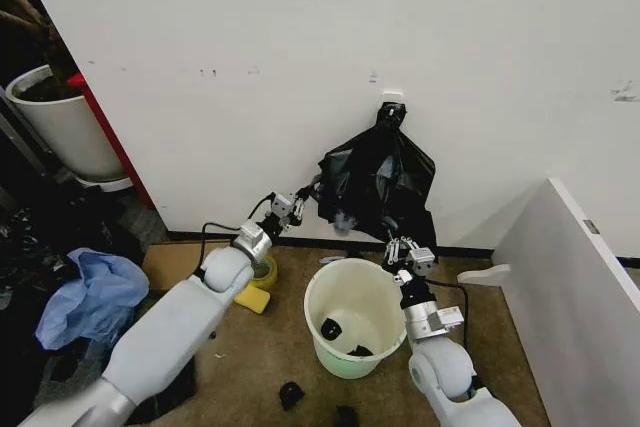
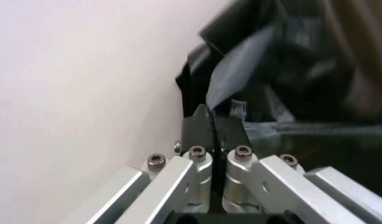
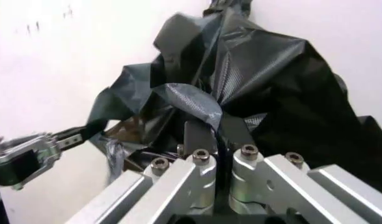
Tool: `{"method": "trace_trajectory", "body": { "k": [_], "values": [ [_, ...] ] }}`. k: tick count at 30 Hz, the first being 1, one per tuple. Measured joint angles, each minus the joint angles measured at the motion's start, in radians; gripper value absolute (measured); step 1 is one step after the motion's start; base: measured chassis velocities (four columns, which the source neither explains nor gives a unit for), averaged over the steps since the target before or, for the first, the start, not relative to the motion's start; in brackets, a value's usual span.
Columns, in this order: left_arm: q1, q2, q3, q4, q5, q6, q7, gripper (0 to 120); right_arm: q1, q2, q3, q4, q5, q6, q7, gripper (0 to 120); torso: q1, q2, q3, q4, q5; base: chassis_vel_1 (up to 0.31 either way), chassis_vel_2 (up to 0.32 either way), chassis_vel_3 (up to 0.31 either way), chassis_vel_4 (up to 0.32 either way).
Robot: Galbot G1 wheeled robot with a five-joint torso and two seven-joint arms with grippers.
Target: Place the garbage bag over the trash bin.
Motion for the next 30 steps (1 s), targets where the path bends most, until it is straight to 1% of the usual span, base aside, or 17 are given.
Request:
{"method": "trace_trajectory", "body": {
  "k": [3,4,5,8,9,10,12,14,16,18,20,21,23,25,27,30],
  "values": [
    [0.052,-0.004,-0.039,-0.061,-0.066,-0.003,-0.001,0,-0.026,-0.004,-0.003,0.024,0.014,-0.001,0.009,0,0.000,0.000,0.000,0.0000,0.0002,0.000,0.000,0.000,0.000],
    [0.052,-0.004,-0.039,-0.061,-0.066,-0.003,-0.001,0,-0.026,-0.004,-0.003,0.024,0.014,-0.001,0.009,0,0.000,0.000,0.000,0.0000,0.0002,0.000,0.000,0.000,0.000],
    [0.075,-0.007,-0.053,-0.087,-0.086,-0.006,-0.005,0,-0.043,-0.007,-0.005,0.037,0.013,-0.002,0.014,0,0.000,0.000,0.000,0.0002,0.0003,0.000,0.000,0.000,0.000],
    [0.139,-0.017,-0.091,-0.160,-0.113,-0.010,-0.035,0,-0.099,-0.014,-0.011,0.084,-0.016,-0.018,0.047,0,0.000,0.000,0.000,-0.0002,0.0001,0.000,0.000,0.000,0.000],
    [0.178,-0.021,-0.111,-0.205,-0.113,-0.003,-0.068,0,-0.128,-0.019,-0.015,0.106,-0.046,-0.027,0.066,0,0.000,0.000,0.000,-0.0002,0.0001,0.000,0.000,0.000,0.000],
    [0.197,-0.022,-0.118,-0.229,-0.111,0.004,-0.087,0,-0.144,-0.023,-0.016,0.116,-0.070,-0.029,0.076,0,0.000,0.000,0.000,-0.0001,0.0001,0.000,0.000,0.000,0.000],
    [0.206,-0.021,-0.120,-0.240,-0.109,0.006,-0.094,0,-0.153,-0.024,-0.016,0.121,-0.086,-0.029,0.081,0,0.000,0.000,0.000,-0.0002,0.0000,0.000,0.000,0.000,0.000],
    [0.273,-0.013,-0.132,-0.325,-0.092,0.024,-0.131,0,-0.198,-0.030,-0.015,0.144,-0.189,-0.020,0.102,0,0.000,0.000,0.000,0.0000,0.0001,0.000,0.000,0.000,0.000],
    [0.335,0.001,-0.145,-0.397,-0.064,0.026,-0.134,0,-0.229,-0.025,-0.014,0.169,-0.239,0.016,0.095,0,0.000,0.000,0.000,-0.0002,0.0002,0.000,0.000,0.000,0.000],
    [0.370,0.007,-0.151,-0.423,-0.042,0.019,-0.130,0,-0.244,-0.014,-0.017,0.184,-0.225,0.059,0.058,0,0.000,0.000,0.000,-0.0001,0.0001,0.000,0.000,0.000,0.000],
    [0.402,0.009,-0.154,-0.442,-0.012,0.004,-0.124,0,-0.260,-0.005,-0.016,0.195,-0.161,0.111,-0.016,0,0.000,0.000,0.000,0.0000,0.0001,0.000,0.000,0.000,0.000],
    [0.402,0.009,-0.154,-0.442,-0.012,0.004,-0.124,0,-0.260,-0.005,-0.016,0.195,-0.161,0.111,-0.016,0,0.000,0.000,0.000,0.0000,0.0001,0.000,0.000,0.000,0.000],
    [0.430,0.010,-0.158,-0.458,0.013,-0.016,-0.118,0,-0.281,0.004,-0.016,0.219,-0.068,0.141,-0.082,0,0.000,0.000,0.000,0.0000,0.0000,0.000,0.000,0.000,0.000],
    [0.459,0.012,-0.162,-0.480,0.024,-0.040,-0.113,0,-0.302,0.011,-0.016,0.250,0.032,0.147,-0.120,0,0.000,0.000,0.000,-0.0001,0.0000,0.000,0.000,0.000,0.000],
    [0.479,0.016,-0.166,-0.496,0.027,-0.059,-0.110,0,-0.314,0.019,-0.011,0.280,0.093,0.147,-0.136,0,0.000,0.000,0.000,-0.0001,0.0001,0.000,0.000,0.000,0.000],
    [0.495,0.018,-0.168,-0.515,0.027,-0.074,-0.110,0,-0.322,0.024,0.007,0.305,0.113,0.148,-0.144,0,0.000,0.000,0.000,0.0000,0.0000,0.000,0.000,0.000,0.000]
  ]
}}
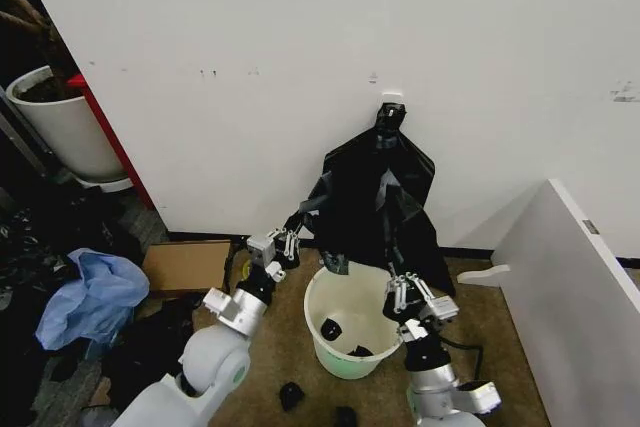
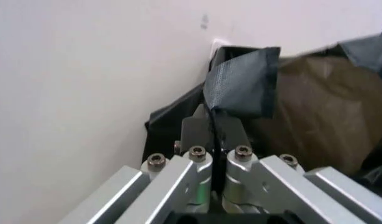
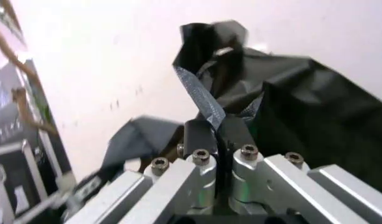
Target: Place the garbage bag over the trash bin.
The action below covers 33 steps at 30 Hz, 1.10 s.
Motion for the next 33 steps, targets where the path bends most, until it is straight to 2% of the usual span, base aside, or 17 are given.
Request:
{"method": "trace_trajectory", "body": {
  "k": [6,11,12,15,20,23,28,33],
  "values": [
    [0.028,0.012,-0.004,-0.085,-0.012,0.006,0.000,0,-0.056,0.009,0.012,0.073,-0.071,-0.005,0.008,0,0.000,0.000,0.000,-0.0002,0.0003,0.000,0.000,0.000,0.000],
    [0.099,0.042,-0.010,-0.209,-0.015,0.066,-0.010,0,-0.127,0.001,-0.006,0.143,-0.208,-0.002,-0.006,0,0.000,0.000,0.000,-0.0001,0.0001,0.000,0.000,0.000,0.000],
    [0.099,0.042,-0.010,-0.209,-0.015,0.066,-0.010,0,-0.127,0.001,-0.006,0.143,-0.208,-0.002,-0.006,0,0.000,0.000,0.000,-0.0001,0.0001,0.000,0.000,0.000,0.000],
    [0.144,0.047,-0.010,-0.279,-0.026,0.102,-0.030,0,-0.140,-0.020,-0.015,0.174,-0.244,-0.010,0.001,0,0.000,0.000,0.000,0.0000,0.0001,0.000,0.000,0.000,0.000],
    [0.169,0.065,-0.028,-0.348,-0.009,0.147,-0.052,0,-0.146,-0.067,-0.045,0.233,-0.208,-0.086,0.062,0,0.000,0.000,0.000,-0.0001,0.0000,0.000,0.000,0.000,0.000],
    [0.168,0.072,-0.038,-0.354,-0.003,0.163,-0.060,0,-0.131,-0.078,-0.059,0.222,-0.146,-0.118,0.086,0,0.000,0.000,0.000,-0.0002,0.0001,0.000,0.000,0.000,0.000],
    [0.167,0.067,-0.031,-0.307,0.034,0.166,-0.065,0,-0.064,-0.069,-0.070,0.097,-0.013,-0.128,0.091,0,0.000,0.000,0.000,0.0000,0.0001,0.000,0.000,0.000,0.000],
    [0.146,0.030,0.002,-0.195,0.017,0.133,-0.056,0,0.003,-0.048,-0.055,-0.032,0.056,-0.090,0.025,0,0.000,0.000,0.000,-0.0001,0.0001,0.000,0.000,0.000,0.000]
  ]
}}
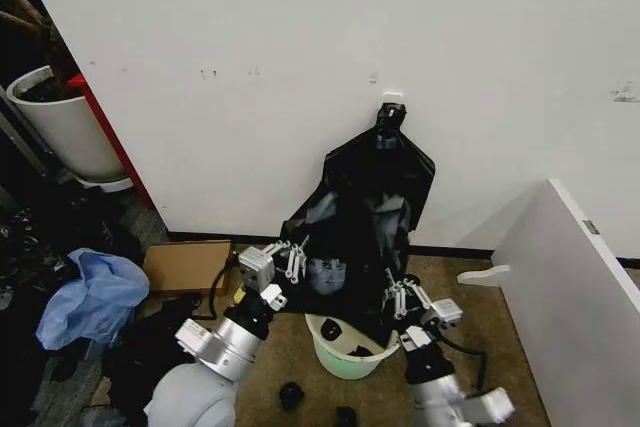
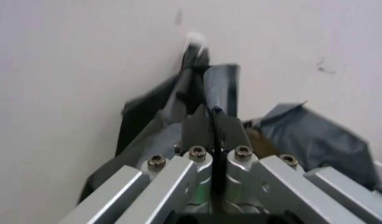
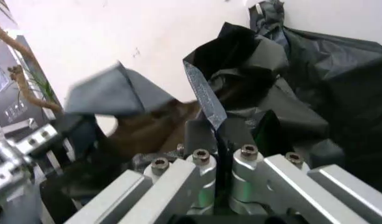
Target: Place the garbage bag over the trash bin.
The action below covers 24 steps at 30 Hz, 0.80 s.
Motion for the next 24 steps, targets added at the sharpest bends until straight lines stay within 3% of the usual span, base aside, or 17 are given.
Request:
{"method": "trace_trajectory", "body": {
  "k": [9,19,24],
  "values": [
    [-0.015,-0.038,0.009,0.068,-0.052,-0.030,0.030,0,0.065,-0.015,0.028,-0.062,0.023,0.004,-0.015,0,0.000,0.000,0.000,0.0001,0.0001,0.000,0.000,0.000,0.000],
    [-0.011,-0.042,0.017,0.131,-0.030,-0.050,0.049,0,0.095,0.003,0.021,-0.132,0.039,0.015,-0.019,0,0.000,0.000,0.000,0.0000,0.0001,0.000,0.000,0.000,0.000],
    [0.016,-0.038,0.021,0.153,-0.030,-0.055,0.056,0,0.079,0.004,0.009,-0.165,-0.028,0.007,0.040,0,0.000,0.000,0.000,0.0001,0.0001,0.000,0.000,0.000,0.000]
  ]
}}
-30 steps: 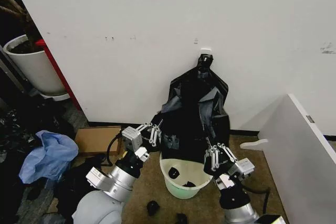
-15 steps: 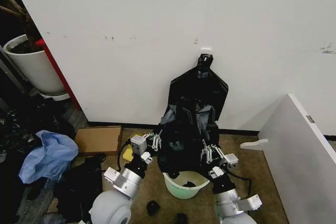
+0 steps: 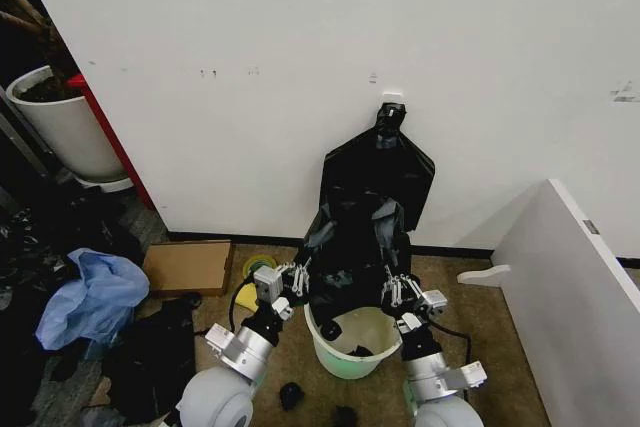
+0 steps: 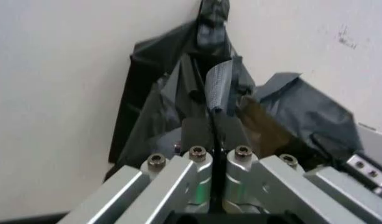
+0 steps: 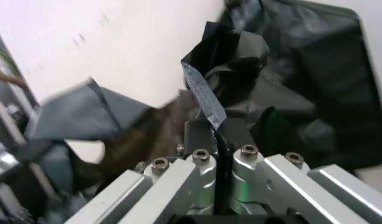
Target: Place the garbage bag over the trash bin.
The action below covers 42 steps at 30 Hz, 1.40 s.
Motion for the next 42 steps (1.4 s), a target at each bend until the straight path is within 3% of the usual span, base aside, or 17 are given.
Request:
{"method": "trace_trajectory", "body": {
  "k": [11,16,22,34,42],
  "values": [
    [0.053,0.043,0.022,0.005,-0.003,0.008,0.024,0,-0.157,-0.086,-0.019,0.094,-0.162,-0.168,0.292,0,0.000,0.000,0.000,-0.0002,-0.0001,0.000,0.000,0.000,0.000],
    [0.069,0.060,0.025,0.060,0.118,0.009,-0.036,0,-0.252,-0.130,-0.031,0.138,-0.211,-0.240,0.403,0,0.000,0.000,0.000,-0.0002,0.0000,0.000,0.000,0.000,0.000],
    [0.090,0.035,0.011,0.102,0.247,-0.012,-0.111,0,-0.301,-0.150,-0.053,0.182,-0.217,-0.276,0.446,0,0.000,0.000,0.000,-0.0001,-0.0002,0.000,0.000,0.000,0.000],
    [0.245,0.052,0.011,0.085,0.412,-0.032,-0.246,0,-0.379,-0.174,-0.113,0.231,-0.220,-0.306,0.487,0,0.000,0.000,0.000,0.0004,-0.0020,0.000,0.000,0.000,0.000],
    [0.253,0.039,0.016,0.136,0.483,-0.033,-0.306,0,-0.336,-0.165,-0.113,0.190,-0.200,-0.321,0.485,0,0.000,0.000,0.000,0.0000,-0.0032,0.000,0.000,0.000,0.000]
  ]
}}
